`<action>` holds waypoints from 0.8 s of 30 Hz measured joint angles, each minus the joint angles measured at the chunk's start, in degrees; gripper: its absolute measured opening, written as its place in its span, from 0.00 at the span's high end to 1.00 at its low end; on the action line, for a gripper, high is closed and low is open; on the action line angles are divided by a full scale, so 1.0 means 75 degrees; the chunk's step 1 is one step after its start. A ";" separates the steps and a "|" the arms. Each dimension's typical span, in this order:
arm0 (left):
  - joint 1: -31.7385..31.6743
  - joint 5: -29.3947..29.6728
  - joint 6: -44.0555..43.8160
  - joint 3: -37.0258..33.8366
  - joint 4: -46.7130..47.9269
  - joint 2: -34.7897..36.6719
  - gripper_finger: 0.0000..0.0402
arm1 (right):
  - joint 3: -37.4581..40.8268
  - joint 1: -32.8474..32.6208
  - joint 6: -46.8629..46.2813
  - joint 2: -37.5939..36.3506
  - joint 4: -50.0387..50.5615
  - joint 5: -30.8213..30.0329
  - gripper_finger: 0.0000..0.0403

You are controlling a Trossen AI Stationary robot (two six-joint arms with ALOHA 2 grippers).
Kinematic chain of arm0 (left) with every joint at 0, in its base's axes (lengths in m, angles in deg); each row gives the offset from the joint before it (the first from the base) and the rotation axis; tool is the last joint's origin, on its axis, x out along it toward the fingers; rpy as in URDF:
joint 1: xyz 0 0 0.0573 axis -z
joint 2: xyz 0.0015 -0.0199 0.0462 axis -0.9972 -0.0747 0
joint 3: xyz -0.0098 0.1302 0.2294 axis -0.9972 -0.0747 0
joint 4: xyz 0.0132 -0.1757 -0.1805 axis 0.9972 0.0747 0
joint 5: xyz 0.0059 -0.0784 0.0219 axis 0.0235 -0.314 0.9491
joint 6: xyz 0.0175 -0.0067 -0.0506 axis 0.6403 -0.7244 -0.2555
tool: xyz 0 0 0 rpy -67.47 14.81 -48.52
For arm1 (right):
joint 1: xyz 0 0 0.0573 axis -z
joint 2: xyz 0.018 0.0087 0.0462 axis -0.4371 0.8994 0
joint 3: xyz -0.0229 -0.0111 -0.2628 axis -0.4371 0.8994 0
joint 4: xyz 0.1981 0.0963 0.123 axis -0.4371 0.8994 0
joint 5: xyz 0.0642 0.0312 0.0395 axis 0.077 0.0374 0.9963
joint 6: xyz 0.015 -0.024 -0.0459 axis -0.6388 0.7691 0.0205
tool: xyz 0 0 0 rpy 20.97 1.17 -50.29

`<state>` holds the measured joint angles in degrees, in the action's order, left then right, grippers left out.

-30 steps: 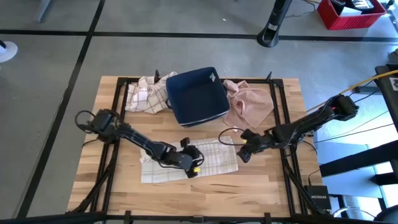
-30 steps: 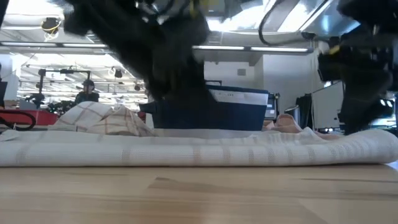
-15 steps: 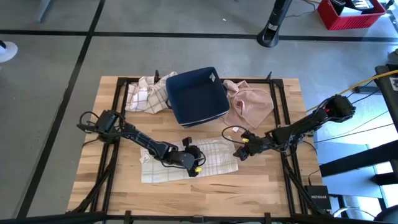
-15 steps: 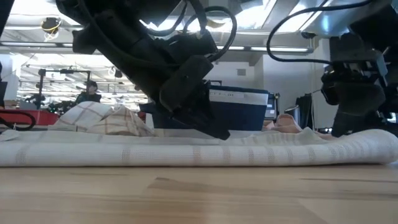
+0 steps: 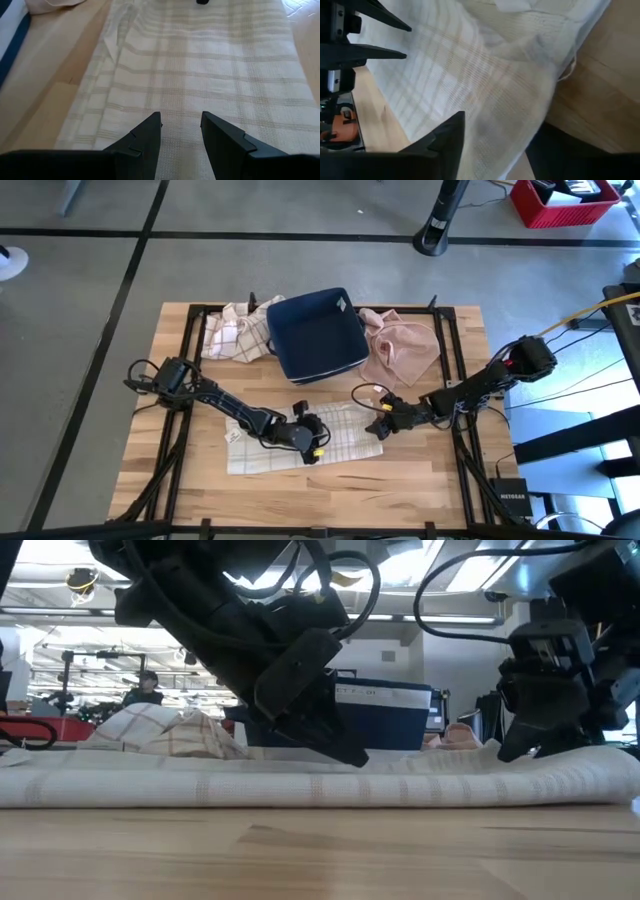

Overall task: Fold towel
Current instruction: Fold the white with gray pattern towel on the table

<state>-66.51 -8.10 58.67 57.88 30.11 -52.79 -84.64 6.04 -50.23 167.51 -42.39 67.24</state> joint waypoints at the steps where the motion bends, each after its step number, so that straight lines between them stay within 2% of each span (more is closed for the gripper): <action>1: 0.0020 0.0000 -0.0042 0.0000 0.0000 0.0000 0.67 | 0.0000 0.0000 0.0022 0.0006 -0.0001 -0.0021 0.58; 12: 0.0089 -0.0012 -0.0028 0.0002 -0.0189 0.0000 0.67 | 0.0003 0.0003 0.1138 0.0040 -0.0064 -0.0288 0.96; 18: 0.0044 -0.0279 0.0692 0.0003 -0.1306 0.0003 0.67 | -0.0154 0.0003 0.1537 0.0046 0.0042 -0.0418 0.95; 24: -0.0270 -0.0501 0.0866 0.0009 -0.1716 -0.0335 0.67 | -0.0154 0.0003 0.1512 0.0046 -0.0041 -0.0384 0.97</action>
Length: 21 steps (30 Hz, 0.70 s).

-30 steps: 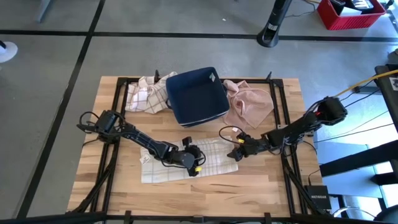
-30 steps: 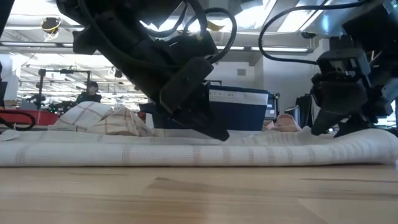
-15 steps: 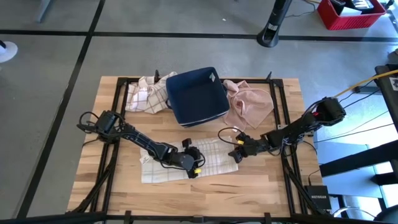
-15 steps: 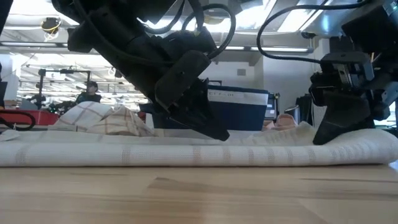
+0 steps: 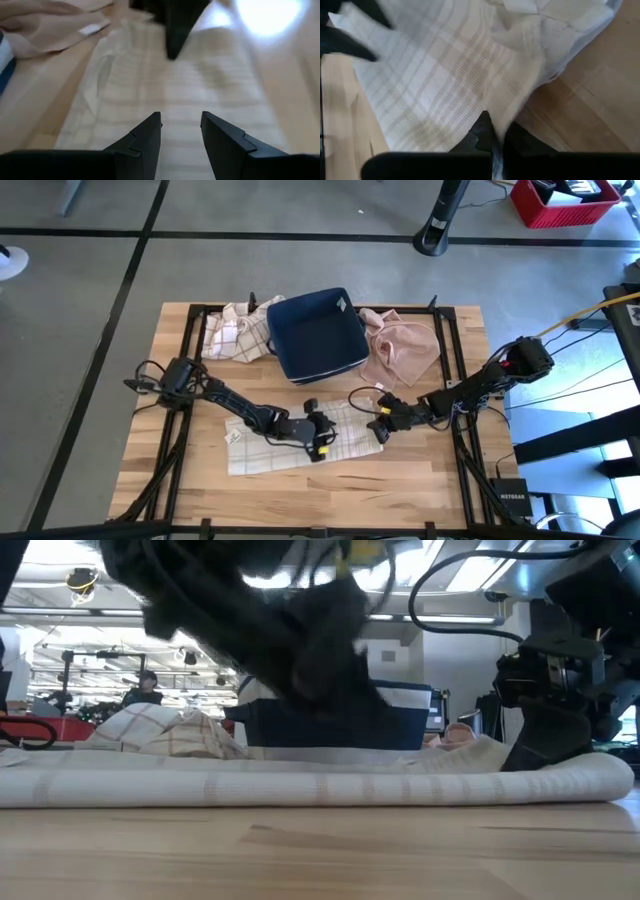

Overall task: Fold towel
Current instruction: Fold the white with gray pattern towel on the table

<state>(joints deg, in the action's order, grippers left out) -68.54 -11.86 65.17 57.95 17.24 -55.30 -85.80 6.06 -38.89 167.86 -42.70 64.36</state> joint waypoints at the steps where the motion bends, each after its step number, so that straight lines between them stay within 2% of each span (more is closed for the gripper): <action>1: -0.0057 -0.0101 0.0008 -0.0003 0.0000 -0.0104 0.67 | 0.0000 0.0000 -0.0050 -0.0026 -0.0010 0.0011 0.97; 5: -0.0243 -0.0532 0.0002 -0.0003 -0.0199 -0.0380 0.67 | 0.0003 0.0000 -0.0189 -0.0136 -0.0066 0.0060 0.97; 11: -0.0388 -0.0534 -0.0183 -0.0003 -0.0190 -0.0432 0.67 | -0.0075 0.0000 -0.0392 -0.0325 -0.1099 -0.0133 0.98; 21: -0.0383 -0.0511 -0.0211 0.0000 -0.0205 -0.0432 0.67 | -0.1333 0.0000 0.0512 -0.0024 -0.1320 -0.0833 0.98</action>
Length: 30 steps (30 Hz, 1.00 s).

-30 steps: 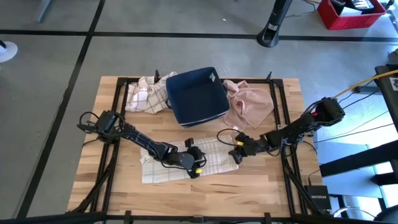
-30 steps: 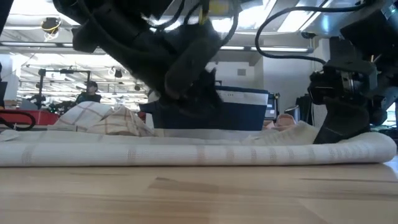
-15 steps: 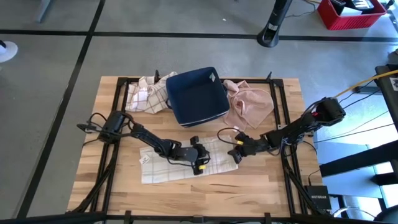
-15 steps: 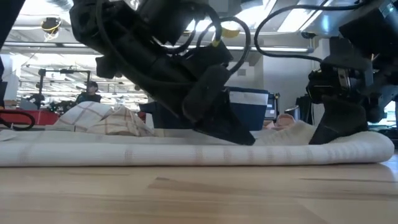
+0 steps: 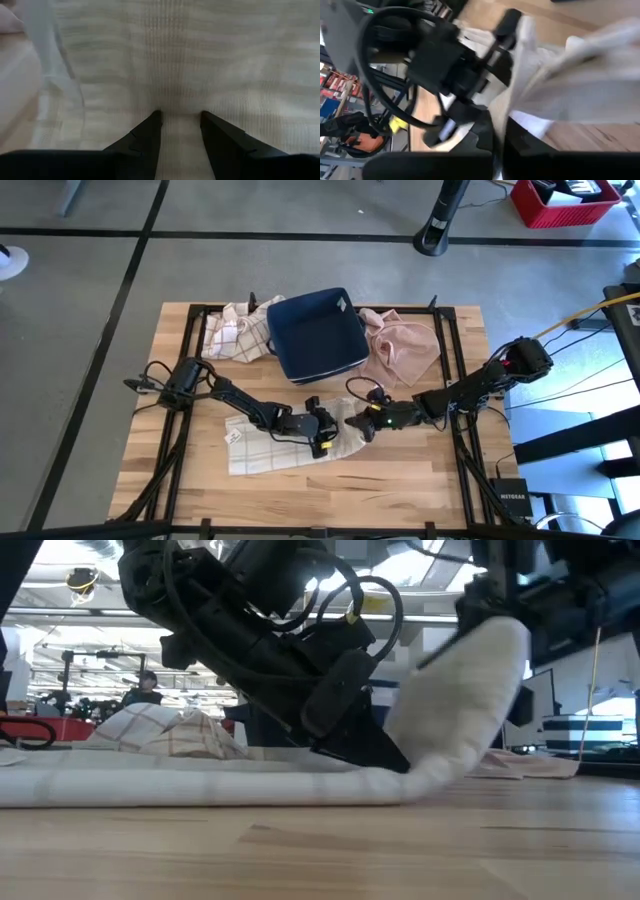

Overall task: Fold towel
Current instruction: Fold the white with gray pattern towel on the table

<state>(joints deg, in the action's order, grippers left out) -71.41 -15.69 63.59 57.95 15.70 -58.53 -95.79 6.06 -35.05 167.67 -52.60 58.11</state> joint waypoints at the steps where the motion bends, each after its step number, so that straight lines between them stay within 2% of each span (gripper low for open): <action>1: 0.0000 0.0001 0.0011 0.0000 0.0012 0.0000 0.67 | -0.0086 0.0000 0.0100 0.0079 -0.0002 -0.0052 0.98; 7: 0.0050 0.0006 0.0015 0.0021 -0.0051 0.0062 0.67 | -0.0540 0.0000 0.0784 0.0601 -0.0038 -0.0056 0.98; 10: 0.0164 0.0003 0.0166 0.0056 0.0196 0.0441 0.67 | -0.0547 0.0000 0.0954 0.0613 0.0027 -0.0057 0.98; 14: 0.0383 0.0001 -0.0039 0.0064 0.1682 0.1372 0.67 | -0.0547 0.0000 0.1140 0.0613 0.0079 -0.0059 0.98; 17: 0.0603 0.0016 -0.0750 0.0070 0.3065 0.2042 0.67 | -0.0547 0.0000 0.1156 0.0610 0.0110 -0.0058 0.98; 21: 0.0923 0.0003 -0.1781 -0.0071 0.4313 0.2089 0.67 | -0.0547 0.0003 0.1162 0.0610 0.0071 -0.0257 0.98; 25: 0.1095 0.0070 -0.2025 -0.0347 0.4137 0.1662 0.67 | -0.0547 0.0015 0.1162 0.0628 0.0011 -0.0458 0.98; 30: 0.0979 0.0276 -0.2049 -0.0401 0.3281 0.1127 0.67 | -0.0812 0.0058 0.1162 0.0919 -0.0233 -0.0466 0.98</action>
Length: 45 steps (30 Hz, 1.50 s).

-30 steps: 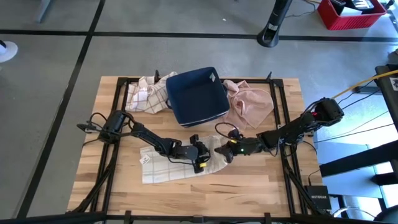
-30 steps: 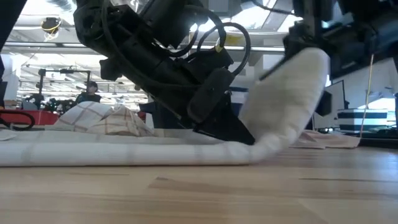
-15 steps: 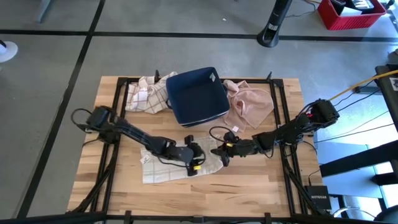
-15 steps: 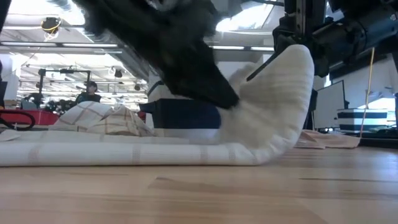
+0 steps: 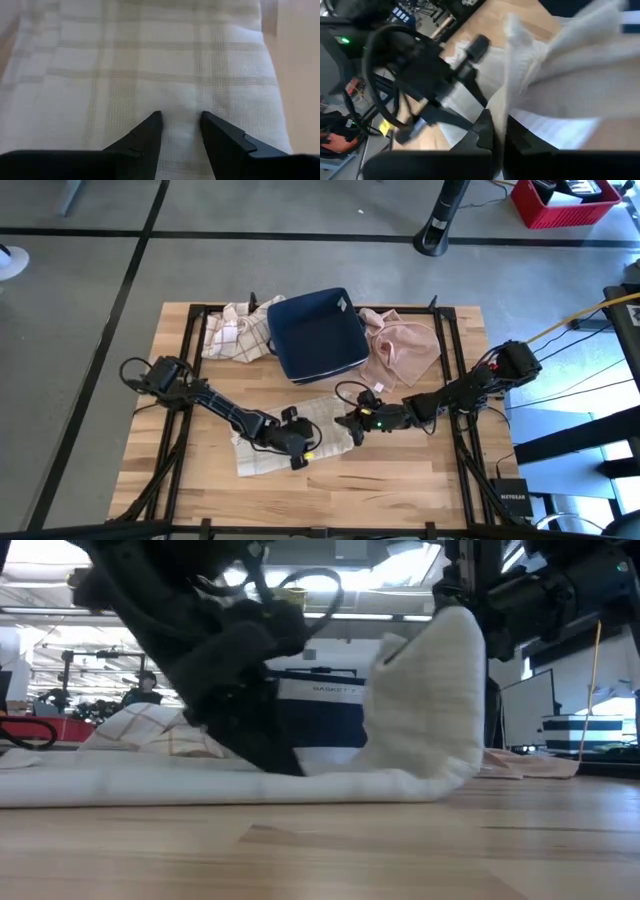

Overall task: Fold towel
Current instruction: Fold the white with gray pattern towel on the table

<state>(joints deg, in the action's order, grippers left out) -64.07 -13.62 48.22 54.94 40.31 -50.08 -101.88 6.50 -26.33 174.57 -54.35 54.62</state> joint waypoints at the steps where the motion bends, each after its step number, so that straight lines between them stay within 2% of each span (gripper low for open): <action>1: -0.0021 0.0028 0.0000 0.0001 -0.0153 -0.0067 0.67 | -0.0137 0.0009 0.0003 0.0086 -0.0004 0.0021 0.98; 11: -0.0095 0.0208 0.0807 -0.0031 -0.1059 -0.0131 0.67 | -0.1633 0.0216 0.0880 0.1185 -0.0030 0.0214 0.97; 17: 0.0131 0.0227 0.0499 0.0352 0.0631 0.1054 0.67 | -0.1837 0.0213 0.0997 0.1326 0.0066 0.0374 0.97; 21: 0.0584 0.0240 -0.0556 0.0331 0.2442 0.1701 0.67 | -0.1837 0.0211 0.0938 0.1329 0.0129 0.0400 0.97; 25: 0.1138 0.0260 -0.1782 0.0247 0.3647 0.1729 0.67 | -0.1837 0.0211 0.0802 0.1329 0.0114 0.0412 0.97; 29: 0.1484 0.0260 -0.2843 -0.0310 0.3446 0.1433 0.67 | -0.1892 0.0211 0.0793 0.1330 0.0105 0.0378 0.97; 33: 0.1493 0.0506 -0.3477 -0.0695 0.2358 0.1204 0.67 | -0.2155 0.0211 0.0796 0.1502 0.0122 0.0363 0.97; 37: 0.1366 0.0879 -0.2881 -0.0779 0.1299 0.0979 0.67 | -0.2678 0.0211 0.0832 0.2005 0.0121 0.0463 0.97; 40: 0.1243 0.0860 -0.2400 -0.0794 0.0926 0.0969 0.67 | -0.3177 0.0211 0.0964 0.2497 0.0125 0.0694 0.97; 45: 0.1127 0.0975 -0.2323 -0.0702 0.1083 0.0984 0.67 | -0.3931 0.0211 0.1164 0.3088 0.0269 0.1034 0.97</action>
<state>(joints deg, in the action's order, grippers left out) -55.61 -6.30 30.80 49.67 48.43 -42.70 -131.36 8.08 -17.60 197.73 -52.33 62.37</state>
